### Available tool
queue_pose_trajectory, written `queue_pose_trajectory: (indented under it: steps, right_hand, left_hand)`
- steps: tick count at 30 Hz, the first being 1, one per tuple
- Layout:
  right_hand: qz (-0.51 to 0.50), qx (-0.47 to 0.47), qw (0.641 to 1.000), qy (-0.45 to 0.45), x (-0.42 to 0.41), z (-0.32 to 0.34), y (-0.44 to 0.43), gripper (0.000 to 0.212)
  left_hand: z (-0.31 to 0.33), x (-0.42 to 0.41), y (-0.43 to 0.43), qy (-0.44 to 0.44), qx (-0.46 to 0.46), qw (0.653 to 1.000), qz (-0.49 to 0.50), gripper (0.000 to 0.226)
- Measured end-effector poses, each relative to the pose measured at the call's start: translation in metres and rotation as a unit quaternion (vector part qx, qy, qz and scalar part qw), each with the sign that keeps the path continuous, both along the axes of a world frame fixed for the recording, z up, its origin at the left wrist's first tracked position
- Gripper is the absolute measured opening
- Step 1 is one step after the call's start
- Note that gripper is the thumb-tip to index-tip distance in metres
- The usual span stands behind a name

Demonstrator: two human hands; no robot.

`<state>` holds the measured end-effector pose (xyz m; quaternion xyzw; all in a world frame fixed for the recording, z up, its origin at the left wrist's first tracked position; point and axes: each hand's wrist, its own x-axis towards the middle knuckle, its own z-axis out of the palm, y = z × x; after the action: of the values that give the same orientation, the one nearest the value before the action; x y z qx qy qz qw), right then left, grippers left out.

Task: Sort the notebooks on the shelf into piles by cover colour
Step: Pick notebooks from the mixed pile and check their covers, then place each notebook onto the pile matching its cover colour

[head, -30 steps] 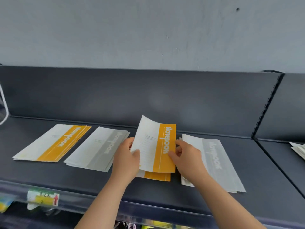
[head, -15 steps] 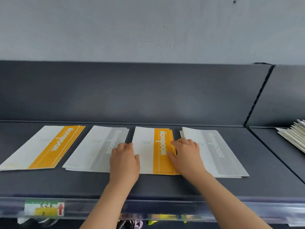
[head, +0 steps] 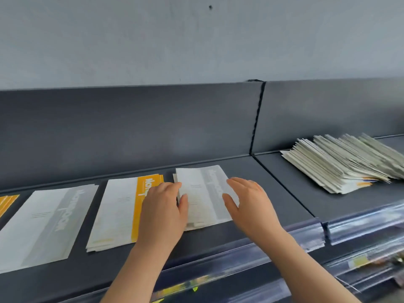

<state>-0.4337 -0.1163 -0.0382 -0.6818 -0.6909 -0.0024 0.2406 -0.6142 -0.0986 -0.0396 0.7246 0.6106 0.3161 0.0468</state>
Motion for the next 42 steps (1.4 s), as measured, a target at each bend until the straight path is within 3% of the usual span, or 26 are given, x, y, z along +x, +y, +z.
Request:
queue_pose_trajectory:
  steps: [10, 16, 21, 25, 29, 33, 42]
  right_hand:
    - [-0.073, 0.016, 0.997, 0.004, 0.18, 0.002, -0.053, 0.04]
    - [-0.123, 0.007, 0.992, -0.009, 0.296, 0.006, -0.081, 0.029]
    - [-0.132, 0.008, 0.991, 0.006, 0.371, 0.004, -0.092, 0.037]
    - [-0.158, -0.002, 0.987, 0.012, 0.42, 0.0, -0.085, 0.043]
    - [-0.193, 0.003, 0.981, 0.019, 0.463, -0.002, -0.066, 0.036]
    - [-0.214, 0.005, 0.976, 0.031, 0.5, -0.001, -0.045, 0.033]
    - [-0.229, -0.045, 0.969, 0.083, 0.582, -0.007, -0.007, 0.037]
  left_hand:
    - [0.003, 0.178, -0.018, -0.052, 0.005, 0.994, -0.094, 0.036]
    - [0.001, 0.295, -0.03, -0.077, -0.005, 0.988, -0.132, 0.037]
    - [0.001, 0.37, -0.028, -0.075, -0.009, 0.984, -0.161, 0.035]
    - [0.007, 0.415, -0.015, -0.071, -0.009, 0.983, -0.172, 0.037]
    - [0.011, 0.456, 0.005, -0.076, -0.005, 0.978, -0.196, 0.034]
    - [0.019, 0.495, 0.028, -0.069, 0.003, 0.973, -0.221, 0.019]
    - [0.023, 0.581, 0.068, -0.063, -0.019, 0.967, -0.245, 0.025]
